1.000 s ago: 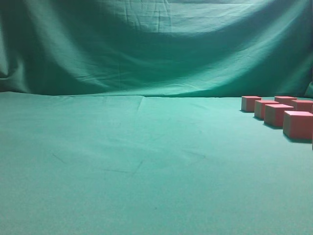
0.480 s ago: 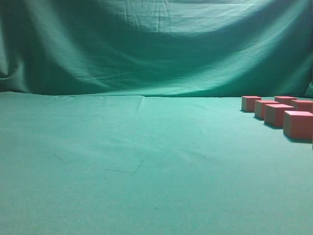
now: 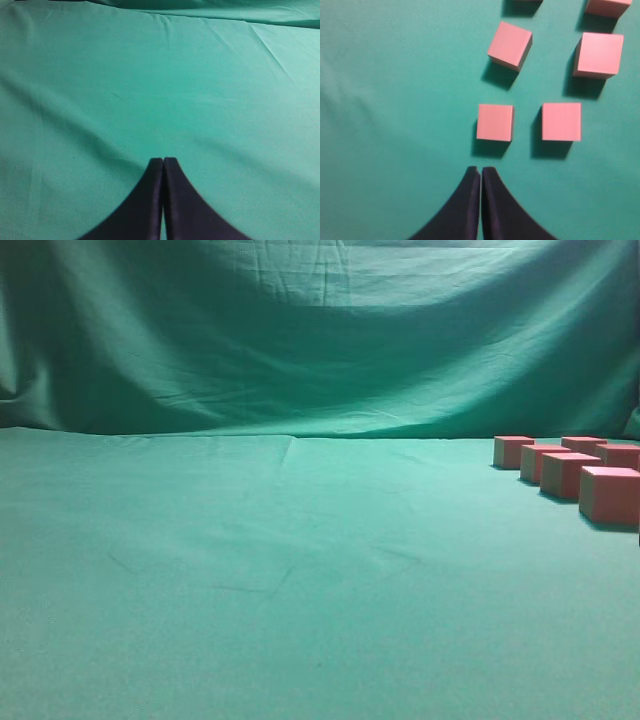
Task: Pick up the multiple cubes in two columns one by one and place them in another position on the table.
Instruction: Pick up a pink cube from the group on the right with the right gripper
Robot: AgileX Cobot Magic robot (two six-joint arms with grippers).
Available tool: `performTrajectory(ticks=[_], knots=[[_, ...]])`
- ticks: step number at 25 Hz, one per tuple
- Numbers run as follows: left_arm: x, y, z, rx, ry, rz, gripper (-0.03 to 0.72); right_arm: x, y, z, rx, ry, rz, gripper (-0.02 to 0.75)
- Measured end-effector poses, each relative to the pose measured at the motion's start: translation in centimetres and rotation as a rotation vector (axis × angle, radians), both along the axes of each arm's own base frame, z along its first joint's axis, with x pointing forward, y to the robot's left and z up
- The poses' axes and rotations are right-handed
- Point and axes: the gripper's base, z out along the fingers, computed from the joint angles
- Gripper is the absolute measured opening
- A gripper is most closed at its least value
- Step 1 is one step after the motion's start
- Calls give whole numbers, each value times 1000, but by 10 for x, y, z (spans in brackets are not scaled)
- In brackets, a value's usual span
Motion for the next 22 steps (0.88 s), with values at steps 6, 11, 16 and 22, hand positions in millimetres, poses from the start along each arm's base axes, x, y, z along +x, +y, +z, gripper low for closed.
performTrajectory(ticks=[6,11,16,22], knots=[[0,0,0,0,0,0,0,11,25,-27,-98,42,95,0],[0,0,0,0,0,0,0,26,29,-48,-180,73,130,0],[0,0,0,0,0,0,0,34,32,-55,-194,74,135,119],[0,0,0,0,0,0,0,38,34,-53,-180,37,133,472]])
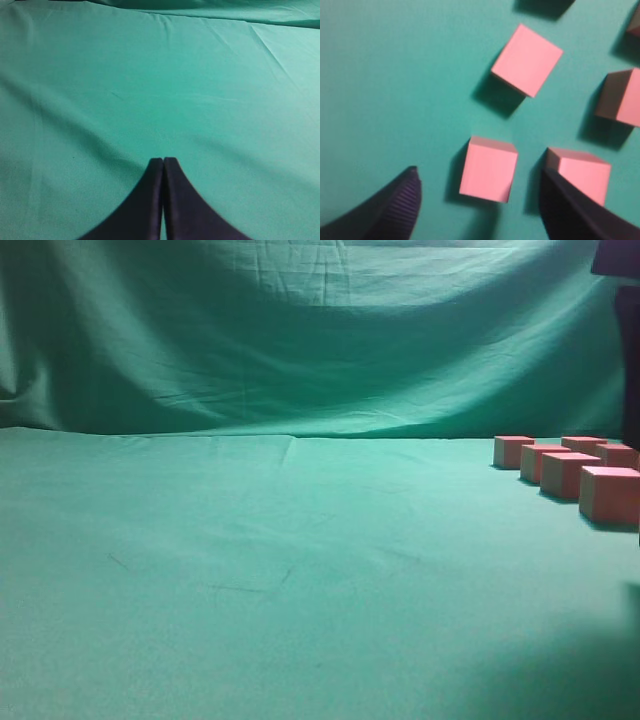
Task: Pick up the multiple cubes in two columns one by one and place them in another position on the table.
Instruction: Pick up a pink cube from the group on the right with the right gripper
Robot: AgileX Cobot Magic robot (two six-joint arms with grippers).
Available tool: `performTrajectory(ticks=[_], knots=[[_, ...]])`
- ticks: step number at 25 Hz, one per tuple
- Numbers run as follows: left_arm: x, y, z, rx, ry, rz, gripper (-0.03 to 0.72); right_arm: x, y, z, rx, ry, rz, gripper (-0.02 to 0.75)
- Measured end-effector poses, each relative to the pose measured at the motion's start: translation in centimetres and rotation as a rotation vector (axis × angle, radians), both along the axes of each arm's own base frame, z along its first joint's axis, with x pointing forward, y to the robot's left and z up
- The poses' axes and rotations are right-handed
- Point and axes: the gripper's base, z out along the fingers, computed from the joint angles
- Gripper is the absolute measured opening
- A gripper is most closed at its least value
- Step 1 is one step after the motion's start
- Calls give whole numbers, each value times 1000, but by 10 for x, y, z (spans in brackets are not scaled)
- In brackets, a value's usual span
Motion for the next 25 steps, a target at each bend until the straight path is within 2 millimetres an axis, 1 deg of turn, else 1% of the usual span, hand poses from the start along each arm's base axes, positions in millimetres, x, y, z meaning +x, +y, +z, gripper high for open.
performTrajectory(ticks=[1,2,4,5,6,8,15,19,20,21,24,25], knots=[[0,0,0,0,0,0,0,1,0,0,4,-9,0,494],[0,0,0,0,0,0,0,1,1,0,7,-14,0,481],[0,0,0,0,0,0,0,2,1,1,11,-25,0,481],[0,0,0,0,0,0,0,3,2,0,12,-28,1,522],[0,0,0,0,0,0,0,3,2,-1,12,-28,1,506],[0,0,0,0,0,0,0,5,3,-4,8,-18,-1,506],[0,0,0,0,0,0,0,12,7,-28,-20,48,-5,506],[0,0,0,0,0,0,0,14,8,-37,-31,71,-5,506],[0,0,0,0,0,0,0,15,8,-38,-33,75,-5,451],[0,0,0,0,0,0,0,15,8,-39,-33,76,-5,419],[0,0,0,0,0,0,0,16,8,-40,-33,76,-5,278],[0,0,0,0,0,0,0,16,8,-39,-34,77,-5,256]])
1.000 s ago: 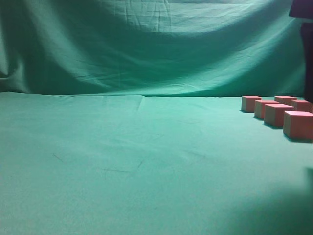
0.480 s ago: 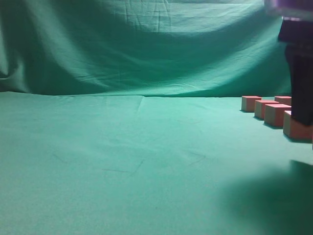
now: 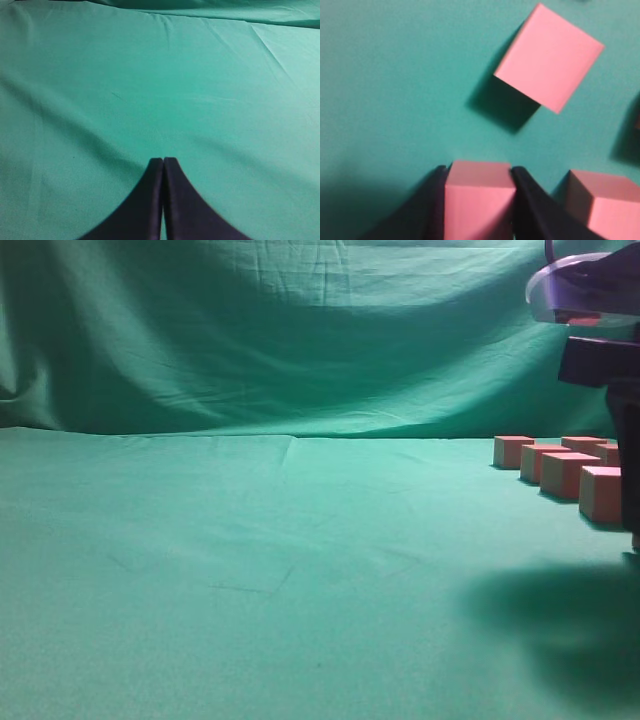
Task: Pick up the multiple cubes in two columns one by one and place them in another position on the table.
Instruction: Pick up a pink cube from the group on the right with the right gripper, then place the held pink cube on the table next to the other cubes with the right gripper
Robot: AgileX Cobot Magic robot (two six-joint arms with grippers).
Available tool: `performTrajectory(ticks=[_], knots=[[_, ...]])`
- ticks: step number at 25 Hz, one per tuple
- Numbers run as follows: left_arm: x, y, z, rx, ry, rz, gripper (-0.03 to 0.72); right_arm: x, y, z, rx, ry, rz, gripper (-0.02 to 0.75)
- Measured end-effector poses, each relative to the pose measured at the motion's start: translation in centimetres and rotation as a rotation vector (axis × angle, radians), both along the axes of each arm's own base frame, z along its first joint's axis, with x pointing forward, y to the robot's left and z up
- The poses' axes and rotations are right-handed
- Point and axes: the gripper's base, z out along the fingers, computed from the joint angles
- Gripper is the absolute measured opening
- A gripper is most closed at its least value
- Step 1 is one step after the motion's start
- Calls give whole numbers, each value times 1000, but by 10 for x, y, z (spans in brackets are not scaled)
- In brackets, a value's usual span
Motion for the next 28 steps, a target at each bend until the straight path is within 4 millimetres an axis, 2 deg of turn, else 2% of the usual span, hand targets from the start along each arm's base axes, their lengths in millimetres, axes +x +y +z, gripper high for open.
performTrajectory(ticks=[5,13,16,20,23,28], knots=[[0,0,0,0,0,0,0,10,5,20,-11,30,7,269],[0,0,0,0,0,0,0,47,29,91,54,-47,166,269],[0,0,0,0,0,0,0,66,43,108,92,-82,263,269],[0,0,0,0,0,0,0,95,62,106,107,-66,335,269],[0,0,0,0,0,0,0,112,81,92,87,-40,422,269],[0,0,0,0,0,0,0,128,115,68,70,-25,519,269]])
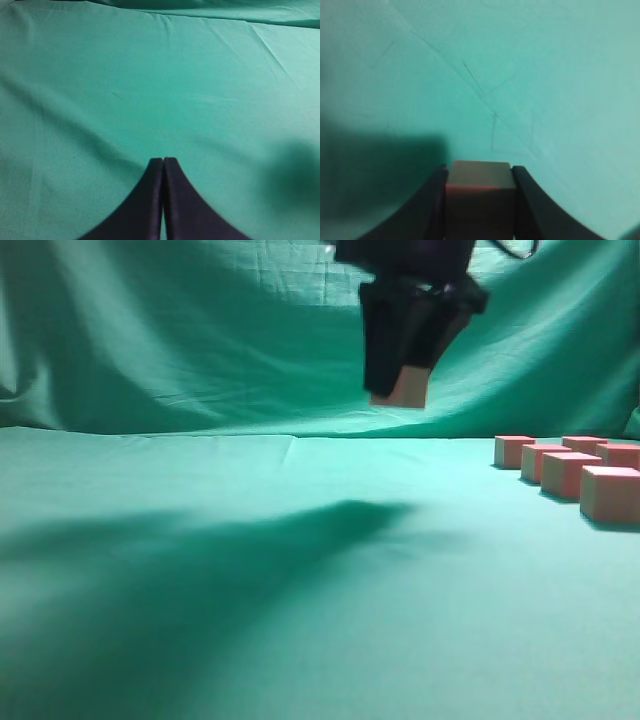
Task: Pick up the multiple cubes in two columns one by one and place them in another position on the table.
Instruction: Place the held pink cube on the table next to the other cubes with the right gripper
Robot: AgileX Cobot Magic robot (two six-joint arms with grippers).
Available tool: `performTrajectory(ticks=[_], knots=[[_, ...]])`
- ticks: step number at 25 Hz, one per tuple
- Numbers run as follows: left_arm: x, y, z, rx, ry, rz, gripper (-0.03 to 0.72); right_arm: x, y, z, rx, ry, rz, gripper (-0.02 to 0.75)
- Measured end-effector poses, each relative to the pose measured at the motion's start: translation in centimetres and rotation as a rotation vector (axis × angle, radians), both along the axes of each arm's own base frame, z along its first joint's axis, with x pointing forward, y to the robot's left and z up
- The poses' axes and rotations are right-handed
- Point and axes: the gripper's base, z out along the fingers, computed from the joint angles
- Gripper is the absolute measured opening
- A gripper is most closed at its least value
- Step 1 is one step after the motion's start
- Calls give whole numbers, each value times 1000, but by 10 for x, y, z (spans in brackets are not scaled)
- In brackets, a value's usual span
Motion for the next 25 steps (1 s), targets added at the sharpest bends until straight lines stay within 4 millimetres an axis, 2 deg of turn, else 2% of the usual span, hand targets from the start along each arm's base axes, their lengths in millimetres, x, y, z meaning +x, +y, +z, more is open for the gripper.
performTrajectory(ticks=[4,11,25], knots=[[0,0,0,0,0,0,0,11,10,-20,-35,21,18,269],[0,0,0,0,0,0,0,18,8,-44,-109,33,27,269],[0,0,0,0,0,0,0,25,11,-57,-104,10,-23,269]])
